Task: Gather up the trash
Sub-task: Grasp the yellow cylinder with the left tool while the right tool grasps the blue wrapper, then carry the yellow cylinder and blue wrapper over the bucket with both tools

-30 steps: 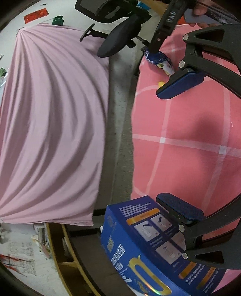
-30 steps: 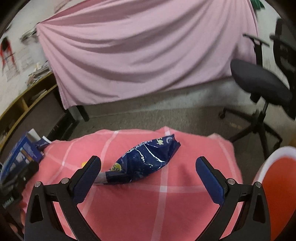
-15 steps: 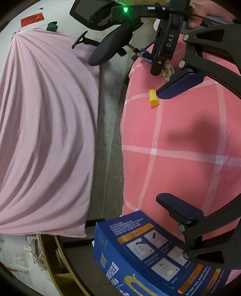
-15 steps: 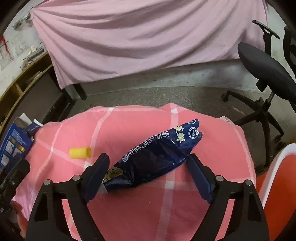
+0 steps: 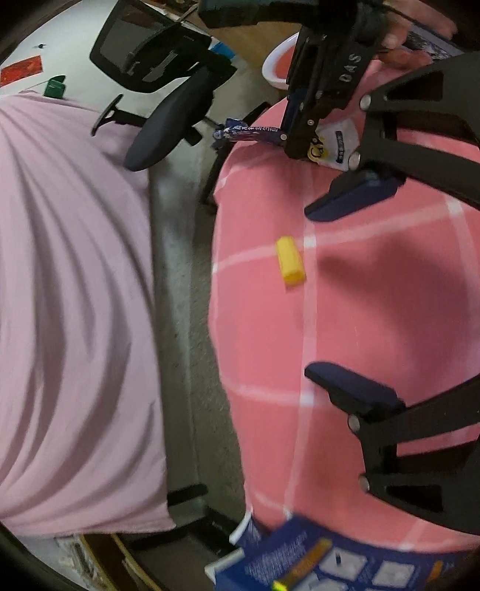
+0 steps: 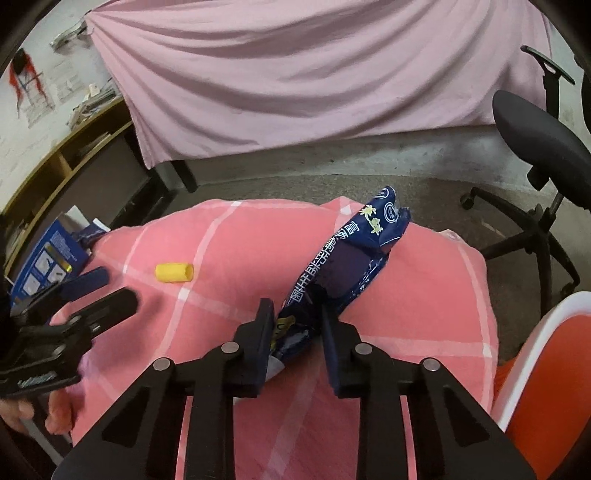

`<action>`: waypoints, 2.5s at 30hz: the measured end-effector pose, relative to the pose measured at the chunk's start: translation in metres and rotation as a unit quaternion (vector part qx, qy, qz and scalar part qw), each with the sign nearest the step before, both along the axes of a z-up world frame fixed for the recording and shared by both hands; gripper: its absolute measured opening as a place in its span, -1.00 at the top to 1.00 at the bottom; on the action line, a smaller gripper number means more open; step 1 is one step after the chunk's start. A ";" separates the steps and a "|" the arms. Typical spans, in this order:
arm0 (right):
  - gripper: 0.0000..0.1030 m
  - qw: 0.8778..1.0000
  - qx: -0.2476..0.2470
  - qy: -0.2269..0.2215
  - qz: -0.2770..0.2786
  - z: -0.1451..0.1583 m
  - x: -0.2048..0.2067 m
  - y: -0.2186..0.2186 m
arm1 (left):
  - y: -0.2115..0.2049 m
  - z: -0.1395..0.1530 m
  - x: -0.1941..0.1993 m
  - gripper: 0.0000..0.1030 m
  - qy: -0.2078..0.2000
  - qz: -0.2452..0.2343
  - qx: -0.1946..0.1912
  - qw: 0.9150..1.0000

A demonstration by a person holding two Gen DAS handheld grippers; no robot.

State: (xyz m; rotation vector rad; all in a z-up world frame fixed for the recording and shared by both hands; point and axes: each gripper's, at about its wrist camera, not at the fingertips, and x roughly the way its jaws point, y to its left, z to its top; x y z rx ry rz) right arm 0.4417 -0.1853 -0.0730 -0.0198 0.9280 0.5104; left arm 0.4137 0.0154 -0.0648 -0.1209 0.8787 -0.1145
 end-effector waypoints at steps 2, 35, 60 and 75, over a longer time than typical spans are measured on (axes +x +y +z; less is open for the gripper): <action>0.56 1.000 0.009 0.003 -0.001 0.000 0.000 -0.004 | -0.006 -0.004 0.007 -0.18 0.016 -0.001 0.004 1.000; 0.56 0.991 0.081 -0.095 0.046 0.034 -0.055 -0.026 | -0.018 0.035 -0.058 0.51 -0.107 0.053 -0.010 0.993; 0.56 0.895 0.120 -0.428 -0.038 0.113 -0.179 -0.102 | -0.097 0.113 -0.174 0.51 -0.352 0.023 0.005 0.936; 0.55 0.879 0.122 -0.444 -0.121 0.117 -0.195 -0.179 | -0.190 0.134 -0.174 0.51 -0.363 -0.057 0.016 0.930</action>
